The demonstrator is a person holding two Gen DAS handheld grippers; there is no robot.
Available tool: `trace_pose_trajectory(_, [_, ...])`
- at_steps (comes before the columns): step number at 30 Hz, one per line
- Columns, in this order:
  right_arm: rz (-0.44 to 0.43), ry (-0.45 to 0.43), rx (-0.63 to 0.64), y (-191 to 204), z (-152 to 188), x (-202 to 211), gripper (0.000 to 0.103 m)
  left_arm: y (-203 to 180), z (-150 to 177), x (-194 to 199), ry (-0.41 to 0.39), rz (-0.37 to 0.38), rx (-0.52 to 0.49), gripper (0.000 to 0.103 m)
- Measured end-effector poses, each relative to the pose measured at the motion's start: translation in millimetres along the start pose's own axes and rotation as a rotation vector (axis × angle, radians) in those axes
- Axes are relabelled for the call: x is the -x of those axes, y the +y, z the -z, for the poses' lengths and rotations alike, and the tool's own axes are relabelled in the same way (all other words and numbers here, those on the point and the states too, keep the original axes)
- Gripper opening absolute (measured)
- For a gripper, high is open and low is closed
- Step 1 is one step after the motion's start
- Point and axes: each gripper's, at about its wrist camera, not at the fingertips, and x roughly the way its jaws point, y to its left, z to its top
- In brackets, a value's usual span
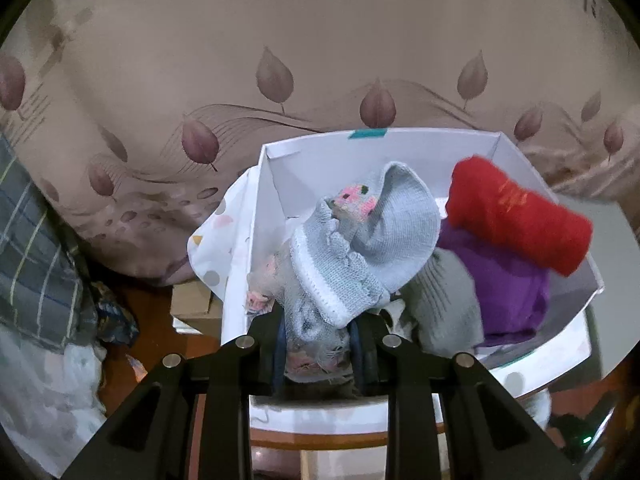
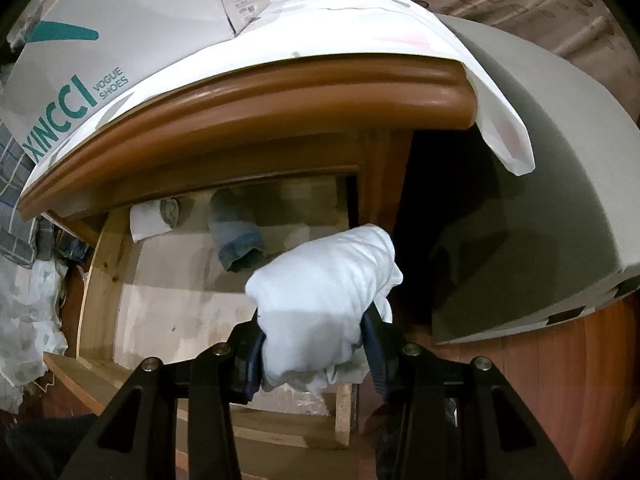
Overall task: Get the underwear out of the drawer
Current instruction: 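Carry the floral underwear into the white box and open the left tool, then withdraw the left tool from the white box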
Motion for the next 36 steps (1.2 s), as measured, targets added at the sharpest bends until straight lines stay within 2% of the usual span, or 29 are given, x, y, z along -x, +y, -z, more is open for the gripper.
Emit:
trace_pose_trajectory(9, [0.006,0.004,0.005,0.8,-1.1,-2.5,0.043,-1.2,9.1,-35.4,0.045,0.000,-0.033,0.024])
trace_pose_trajectory(12, [0.009,0.008,0.016,2.5,-0.7,-4.1,0.043,-5.5,8.5,-36.8,0.036,0.000,-0.039,0.024])
trace_pose_trajectory(16, [0.010,0.014,0.018,2.0,-0.1,-5.5,0.043,-7.9,6.4,-39.4,0.047,-0.013,-0.041,0.030])
trace_pose_trajectory(21, [0.009,0.013,0.019,1.9,0.1,-5.8,0.043,-8.5,8.2,-35.6,0.012,-0.002,-0.022,0.041])
trace_pose_trajectory(24, [0.006,0.014,0.017,1.3,0.6,-5.2,0.043,-12.3,10.4,-29.4,-0.012,-0.033,-0.031,0.055])
trace_pose_trajectory(27, [0.008,0.014,0.017,1.2,0.6,-5.6,0.043,-12.4,11.6,-21.4,-0.030,-0.012,-0.016,0.064])
trace_pose_trajectory(29, [0.007,0.015,0.019,1.4,1.0,-6.0,0.043,-13.5,12.9,-15.0,-0.050,-0.021,-0.017,0.079])
trace_pose_trajectory(34, [0.008,0.015,0.028,2.5,0.3,-6.7,0.043,-13.6,15.4,-0.6,-0.087,-0.052,-0.037,0.081])
trace_pose_trajectory(36, [0.008,0.014,0.026,2.6,-0.1,-6.4,0.043,-8.3,17.7,8.7,-0.106,-0.027,-0.018,0.081])
